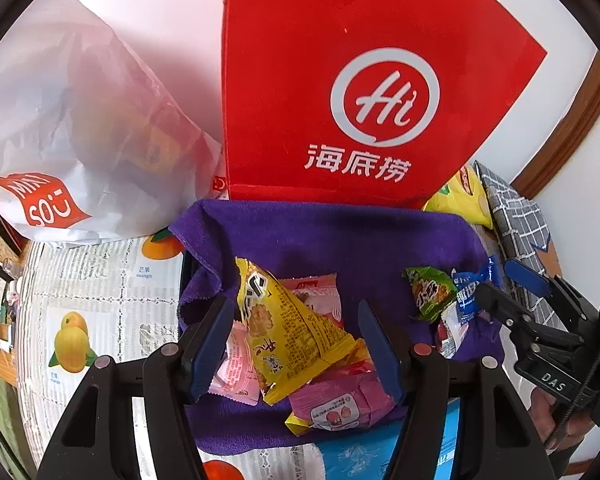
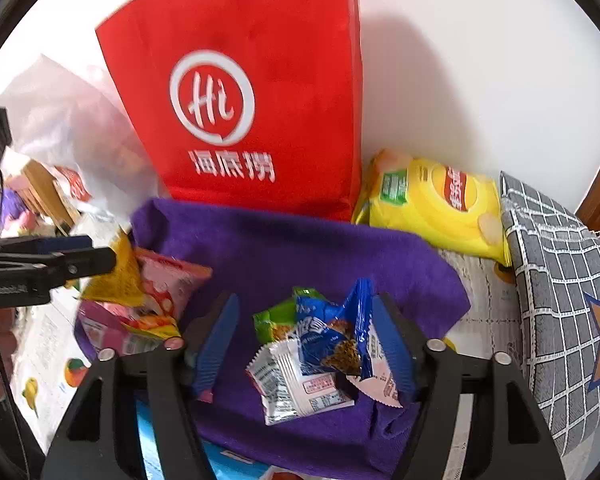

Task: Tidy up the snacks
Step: 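Open the right tool to release the blue cookie packet while the left tool releases the yellow chip bag, then move both tools back toward the snacks beside the blue tissue pack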

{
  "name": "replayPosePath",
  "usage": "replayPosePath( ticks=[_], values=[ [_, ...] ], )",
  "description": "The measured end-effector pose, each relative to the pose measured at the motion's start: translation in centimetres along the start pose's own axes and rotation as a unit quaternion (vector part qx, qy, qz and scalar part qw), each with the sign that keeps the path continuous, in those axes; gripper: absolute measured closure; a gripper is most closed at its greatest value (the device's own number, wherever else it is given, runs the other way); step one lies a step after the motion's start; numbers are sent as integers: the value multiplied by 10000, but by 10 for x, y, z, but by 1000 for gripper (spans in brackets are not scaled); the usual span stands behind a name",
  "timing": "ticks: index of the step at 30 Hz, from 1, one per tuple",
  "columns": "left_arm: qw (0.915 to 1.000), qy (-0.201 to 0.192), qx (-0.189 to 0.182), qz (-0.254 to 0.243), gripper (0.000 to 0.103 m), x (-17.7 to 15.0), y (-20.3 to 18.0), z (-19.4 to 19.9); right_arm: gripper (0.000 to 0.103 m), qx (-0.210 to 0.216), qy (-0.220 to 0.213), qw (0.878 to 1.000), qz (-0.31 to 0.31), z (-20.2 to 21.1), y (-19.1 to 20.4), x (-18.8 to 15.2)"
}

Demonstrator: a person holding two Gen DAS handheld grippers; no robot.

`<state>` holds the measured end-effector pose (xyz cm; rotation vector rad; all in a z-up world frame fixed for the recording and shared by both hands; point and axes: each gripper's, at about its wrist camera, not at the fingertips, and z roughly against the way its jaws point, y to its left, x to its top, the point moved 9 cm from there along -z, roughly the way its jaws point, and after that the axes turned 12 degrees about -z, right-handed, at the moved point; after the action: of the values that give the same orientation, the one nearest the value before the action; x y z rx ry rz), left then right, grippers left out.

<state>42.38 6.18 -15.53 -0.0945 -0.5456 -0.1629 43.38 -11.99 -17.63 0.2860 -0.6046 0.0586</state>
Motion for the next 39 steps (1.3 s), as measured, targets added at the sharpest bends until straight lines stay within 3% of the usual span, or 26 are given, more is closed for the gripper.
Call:
replayPosePath(
  ticks=[10, 17, 24, 36, 39],
  values=[
    [9996, -234, -111, 123, 39, 6, -3, 22, 32, 51, -396, 9992, -54, 31, 7, 13],
    [9977, -651, -172, -19, 38, 9, -21, 66, 32, -68, -865, 9961, -138, 71, 9, 5],
    [9970, -733, -160, -164, 38, -20, -37, 101, 32, -607, -954, 9930, -348, 113, -10, -32],
    [9975, -700, 31, -122, 38, -112, -29, 134, 38, -109, -431, 9990, -103, 138, 14, -142],
    [9978, -651, 43, -74, 38, -136, -23, 135, 45, 102, -328, 9994, 63, 131, 28, -168]
  ],
)
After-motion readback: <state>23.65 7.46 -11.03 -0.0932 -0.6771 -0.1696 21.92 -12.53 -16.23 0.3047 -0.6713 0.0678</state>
